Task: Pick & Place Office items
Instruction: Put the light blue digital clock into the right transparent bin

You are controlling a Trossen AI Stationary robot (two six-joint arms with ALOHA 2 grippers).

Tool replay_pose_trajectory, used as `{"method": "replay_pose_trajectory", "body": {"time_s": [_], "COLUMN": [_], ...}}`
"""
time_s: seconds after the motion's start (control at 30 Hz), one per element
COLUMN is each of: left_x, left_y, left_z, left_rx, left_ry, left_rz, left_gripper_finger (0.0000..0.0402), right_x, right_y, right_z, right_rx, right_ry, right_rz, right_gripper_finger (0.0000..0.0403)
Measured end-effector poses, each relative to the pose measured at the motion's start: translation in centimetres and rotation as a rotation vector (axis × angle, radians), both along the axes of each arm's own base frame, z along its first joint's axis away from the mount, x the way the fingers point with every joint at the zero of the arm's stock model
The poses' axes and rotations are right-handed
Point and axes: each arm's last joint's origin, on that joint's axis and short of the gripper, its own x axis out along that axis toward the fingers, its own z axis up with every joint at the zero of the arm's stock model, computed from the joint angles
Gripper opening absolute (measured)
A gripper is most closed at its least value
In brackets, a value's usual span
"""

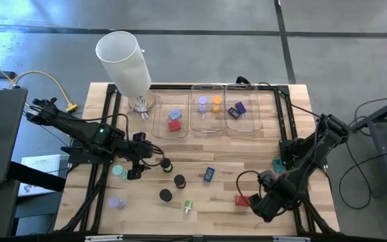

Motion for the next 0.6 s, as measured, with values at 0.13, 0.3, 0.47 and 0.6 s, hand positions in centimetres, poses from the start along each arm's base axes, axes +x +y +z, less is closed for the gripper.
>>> {"method": "replay_pose_trajectory", "body": {"time_s": [0.13, 0.3, 0.47, 0.6], "left_x": [0.0, 0.0, 0.0, 0.0], "left_y": [0.0, 0.0, 0.0, 0.0], "left_z": [0.0, 0.0, 0.0, 0.0], "left_rx": [0.000, 0.000, 0.000, 0.001], "left_ry": [0.000, 0.000, 0.000, 0.000], "left_rz": [0.000, 0.000, 0.000, 0.000], "left_gripper_finger": [0.0271, 0.0271, 0.0271, 0.0271], "right_x": [-0.7, -1.2, -1.7, -2.6], "right_y": [-0.9, -1.8, -3.1, -4.2], "right_z": [0.1, 0.1, -1.5, -3.3], "right_rx": [-0.070, -0.140, -0.140, -0.106], "right_ry": [0.098, 0.163, 0.159, 0.133], "right_rz": [-0.014, -0.016, -0.010, 0.008], "right_gripper_finger": [0.0395, 0.0395, 0.0395, 0.0395]}}
